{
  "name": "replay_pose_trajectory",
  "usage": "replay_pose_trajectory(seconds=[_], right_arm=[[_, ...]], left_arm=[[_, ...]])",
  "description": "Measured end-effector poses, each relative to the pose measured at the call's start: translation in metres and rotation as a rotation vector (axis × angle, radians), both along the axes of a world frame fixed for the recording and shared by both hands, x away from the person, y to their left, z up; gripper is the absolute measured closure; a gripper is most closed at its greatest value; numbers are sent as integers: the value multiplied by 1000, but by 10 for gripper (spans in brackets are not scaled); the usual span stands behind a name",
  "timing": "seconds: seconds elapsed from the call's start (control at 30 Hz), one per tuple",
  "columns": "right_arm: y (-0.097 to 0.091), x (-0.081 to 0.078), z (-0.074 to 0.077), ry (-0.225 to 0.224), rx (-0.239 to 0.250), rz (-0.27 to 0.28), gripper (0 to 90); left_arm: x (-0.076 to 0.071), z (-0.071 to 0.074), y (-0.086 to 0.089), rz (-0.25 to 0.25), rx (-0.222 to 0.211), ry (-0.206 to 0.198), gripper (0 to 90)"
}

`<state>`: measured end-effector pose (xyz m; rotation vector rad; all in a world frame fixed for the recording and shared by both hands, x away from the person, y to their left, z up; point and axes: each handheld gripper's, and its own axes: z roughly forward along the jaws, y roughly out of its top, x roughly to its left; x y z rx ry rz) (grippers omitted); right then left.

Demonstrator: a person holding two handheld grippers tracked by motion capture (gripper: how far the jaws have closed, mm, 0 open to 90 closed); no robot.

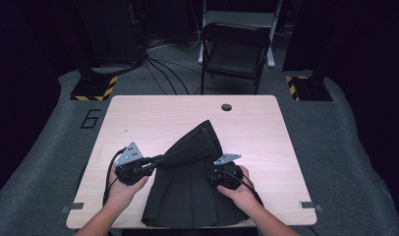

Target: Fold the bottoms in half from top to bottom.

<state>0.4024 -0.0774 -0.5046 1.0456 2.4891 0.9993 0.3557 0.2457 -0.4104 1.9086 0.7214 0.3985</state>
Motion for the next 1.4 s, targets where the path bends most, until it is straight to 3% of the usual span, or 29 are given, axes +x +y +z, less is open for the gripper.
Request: replay_pose_trajectory(seconds=[0.07, 0.1, 0.17, 0.3, 0.53, 0.8, 1.17, 1.3, 1.33, 1.4], right_arm=[[-3, 0, -3, 23, -21, -18, 409], [-6, 0, -7, 27, -6, -29, 409], [-10, 1, -9, 18, 25, -32, 420], [-10, -3, -11, 0, 29, -46, 424], [-16, -1, -13, -23, 29, -20, 462], [-16, -1, -13, -14, 37, -25, 462], [-24, -1, -11, 14, 55, 8, 463], [-29, -2, -8, 34, 39, 20, 463], [-30, -3, -6, 43, 29, 26, 464], [-34, -5, -3, 44, 25, 17, 470]], left_arm=[[-3, -2, 0, -4, 2, 4, 826], [-4, -2, 0, -4, 7, 2, 827], [-7, -4, 1, -9, 9, 6, 827], [-13, -8, 5, -8, 4, 21, 827], [-25, -13, 8, -5, -3, 31, 827], [-39, -18, 14, 6, -4, 42, 827], [-58, -44, 16, -23, 12, 133, 827], [-63, -53, 13, -41, 50, 145, 827], [-64, -54, 14, -46, 47, 162, 827], [-65, -55, 14, -37, 50, 156, 826]])
